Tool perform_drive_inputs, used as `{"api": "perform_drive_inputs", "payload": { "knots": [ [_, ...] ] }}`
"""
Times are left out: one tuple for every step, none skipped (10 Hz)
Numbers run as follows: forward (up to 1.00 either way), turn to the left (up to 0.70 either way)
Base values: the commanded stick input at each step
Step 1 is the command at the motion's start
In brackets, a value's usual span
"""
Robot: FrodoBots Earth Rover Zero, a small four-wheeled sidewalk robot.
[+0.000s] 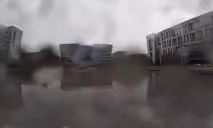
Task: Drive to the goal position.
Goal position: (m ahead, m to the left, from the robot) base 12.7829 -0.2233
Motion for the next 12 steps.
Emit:
{"api": "perform_drive_inputs", "payload": {
  "knots": [
    [1.00, 0.02],
    [1.00, 0.02],
    [1.00, 0.02],
    [1.00, 0.02],
    [1.00, 0.02],
    [1.00, 0.02],
    [1.00, 0.02],
    [1.00, 0.02],
    [1.00, 0.02],
    [1.00, 0.02],
    [1.00, 0.02],
    [1.00, 0.02]
  ]
}}
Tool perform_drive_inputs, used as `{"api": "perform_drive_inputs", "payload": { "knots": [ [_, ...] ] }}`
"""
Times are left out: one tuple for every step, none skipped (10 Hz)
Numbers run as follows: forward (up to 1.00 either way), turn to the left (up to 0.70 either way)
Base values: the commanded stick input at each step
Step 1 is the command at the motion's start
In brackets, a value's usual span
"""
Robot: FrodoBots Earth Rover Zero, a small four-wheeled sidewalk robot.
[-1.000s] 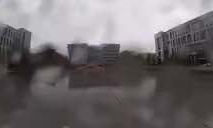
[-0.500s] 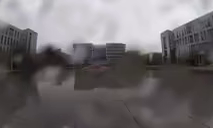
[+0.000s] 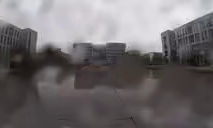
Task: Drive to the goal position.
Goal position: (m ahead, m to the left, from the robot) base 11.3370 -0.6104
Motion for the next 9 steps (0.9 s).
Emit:
{"api": "perform_drive_inputs", "payload": {
  "knots": [
    [1.00, 0.02],
    [1.00, 0.02],
    [1.00, 0.02],
    [1.00, 0.02],
    [1.00, 0.02],
    [1.00, 0.02],
    [1.00, 0.02],
    [1.00, 0.02],
    [1.00, 0.02]
  ]
}}
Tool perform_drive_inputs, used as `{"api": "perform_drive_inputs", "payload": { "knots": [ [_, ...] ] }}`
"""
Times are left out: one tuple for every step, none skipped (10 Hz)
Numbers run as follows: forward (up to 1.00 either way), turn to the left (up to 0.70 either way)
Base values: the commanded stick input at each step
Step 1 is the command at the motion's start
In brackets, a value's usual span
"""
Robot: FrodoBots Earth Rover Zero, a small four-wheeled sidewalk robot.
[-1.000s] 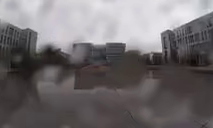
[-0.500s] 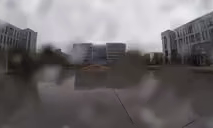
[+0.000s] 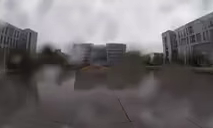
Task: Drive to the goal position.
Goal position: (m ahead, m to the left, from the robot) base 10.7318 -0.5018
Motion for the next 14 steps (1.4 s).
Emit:
{"api": "perform_drive_inputs", "payload": {
  "knots": [
    [1.00, 0.02],
    [1.00, 0.02],
    [1.00, 0.02],
    [1.00, 0.02],
    [1.00, 0.02],
    [1.00, 0.02],
    [1.00, 0.02],
    [1.00, 0.02],
    [1.00, 0.02],
    [1.00, 0.02],
    [1.00, 0.02],
    [1.00, 0.02],
    [1.00, 0.02],
    [1.00, 0.02]
  ]
}}
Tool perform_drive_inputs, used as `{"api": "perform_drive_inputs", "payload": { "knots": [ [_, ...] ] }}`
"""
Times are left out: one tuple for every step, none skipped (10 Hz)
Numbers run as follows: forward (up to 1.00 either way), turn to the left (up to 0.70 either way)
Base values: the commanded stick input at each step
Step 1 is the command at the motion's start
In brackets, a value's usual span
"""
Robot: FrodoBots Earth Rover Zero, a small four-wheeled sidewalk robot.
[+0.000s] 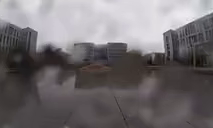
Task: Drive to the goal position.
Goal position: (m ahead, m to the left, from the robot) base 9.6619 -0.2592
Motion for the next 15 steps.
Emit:
{"api": "perform_drive_inputs", "payload": {
  "knots": [
    [1.00, 0.02],
    [1.00, 0.02],
    [1.00, 0.02],
    [1.00, 0.02],
    [1.00, 0.02],
    [1.00, 0.02],
    [1.00, 0.02],
    [1.00, 0.02],
    [1.00, 0.02],
    [1.00, 0.02],
    [1.00, 0.02],
    [1.00, 0.02],
    [1.00, 0.02],
    [1.00, 0.02],
    [1.00, 0.02]
  ]
}}
